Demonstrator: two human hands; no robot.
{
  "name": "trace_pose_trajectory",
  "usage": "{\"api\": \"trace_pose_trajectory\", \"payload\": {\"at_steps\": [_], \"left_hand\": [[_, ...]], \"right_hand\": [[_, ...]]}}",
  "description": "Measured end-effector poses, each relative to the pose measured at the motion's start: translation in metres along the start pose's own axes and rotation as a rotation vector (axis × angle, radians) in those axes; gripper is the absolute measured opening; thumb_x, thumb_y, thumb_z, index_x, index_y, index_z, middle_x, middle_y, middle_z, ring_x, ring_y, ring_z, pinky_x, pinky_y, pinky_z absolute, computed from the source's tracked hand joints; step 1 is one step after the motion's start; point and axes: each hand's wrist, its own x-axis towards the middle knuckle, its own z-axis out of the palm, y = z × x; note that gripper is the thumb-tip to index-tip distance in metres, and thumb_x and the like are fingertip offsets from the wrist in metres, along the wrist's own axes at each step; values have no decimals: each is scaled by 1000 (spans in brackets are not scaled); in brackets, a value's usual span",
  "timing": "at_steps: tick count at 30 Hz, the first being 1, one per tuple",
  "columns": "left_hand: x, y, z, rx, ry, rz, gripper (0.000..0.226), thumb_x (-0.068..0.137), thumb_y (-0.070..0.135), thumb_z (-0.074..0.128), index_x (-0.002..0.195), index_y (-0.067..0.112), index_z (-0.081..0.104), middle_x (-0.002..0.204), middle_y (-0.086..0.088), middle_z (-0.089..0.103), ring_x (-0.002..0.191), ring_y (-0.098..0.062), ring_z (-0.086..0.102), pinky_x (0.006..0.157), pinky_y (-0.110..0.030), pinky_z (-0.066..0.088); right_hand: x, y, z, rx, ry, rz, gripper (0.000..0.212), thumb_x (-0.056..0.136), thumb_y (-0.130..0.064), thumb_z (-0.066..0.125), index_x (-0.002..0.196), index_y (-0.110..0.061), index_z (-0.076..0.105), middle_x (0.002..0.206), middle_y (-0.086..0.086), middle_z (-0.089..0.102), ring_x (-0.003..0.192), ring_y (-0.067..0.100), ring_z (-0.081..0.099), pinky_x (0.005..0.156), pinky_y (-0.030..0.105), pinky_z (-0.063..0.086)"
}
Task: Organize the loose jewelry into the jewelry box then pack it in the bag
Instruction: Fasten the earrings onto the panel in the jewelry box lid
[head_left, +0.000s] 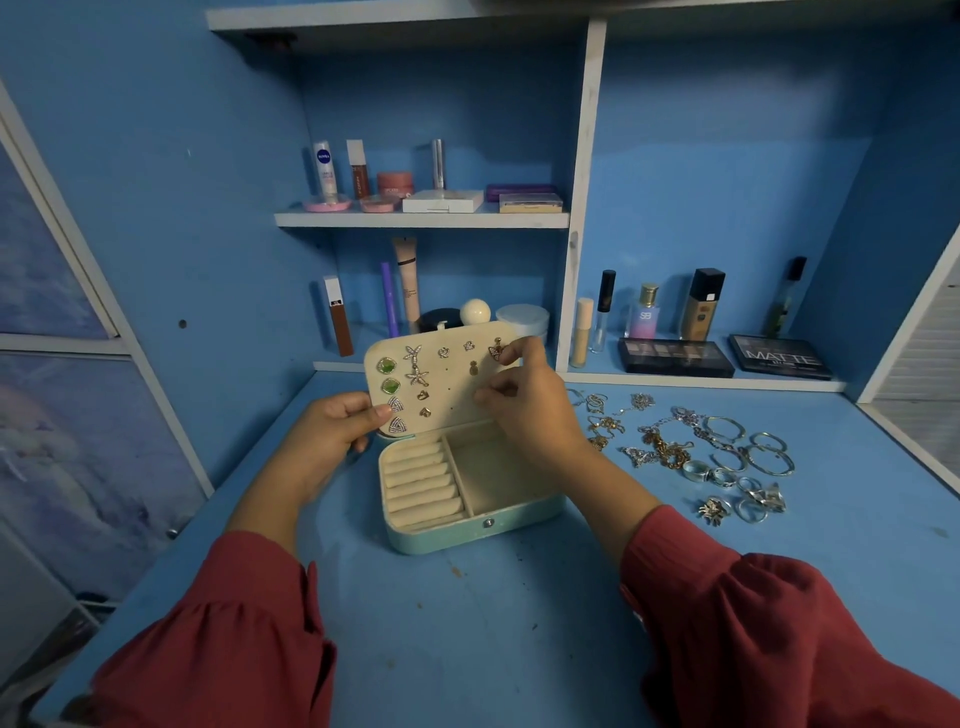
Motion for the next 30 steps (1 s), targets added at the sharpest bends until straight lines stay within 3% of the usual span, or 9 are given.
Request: {"api": "trace_pose_trajectory", "payload": {"at_steps": [3,6,16,21,30], "left_hand": [[1,-1,-1,6,-8,8,13,88,16,63,89,16,76,102,-14,72,67,-18,39,55,-20,36],[1,-1,-1,12,-9,9,13,88,18,64,90,17,76,102,-13,72,70,-21,39,58,-23,35],[-1,0,-1,18,4,2,13,88,18,64,92,14,75,104,-18,70,63,-14,39,58,-25,33],[-1,0,-1,34,-1,6,14,89,18,63,94,12,75,105,-21,69,68,-20,38,59,-27,32],[-2,2,0,28,-3,4,14,90,16,63,89,18,77,104,-21,69,63,-15,38,59,-26,32]], "right_hand": [[1,-1,1,-54,-18,-12,32,87,-12,65,104,-20,38,90,3,69,85,17,59,74,37,47],[1,-2,2,-93,-23,-23,32,89,-15,63,106,-21,37,92,0,69,86,17,59,76,41,49],[1,-4,0,-179,-40,-61,31,89,-17,63,101,-24,36,92,-7,68,87,15,59,75,42,50],[1,-3,-1,-229,-41,-57,31,89,-18,64,102,-24,36,94,-9,66,87,15,59,75,40,51],[2,0,-1,-240,7,-28,31,88,-14,62,99,-23,34,87,-10,62,83,18,58,69,35,44]]}}
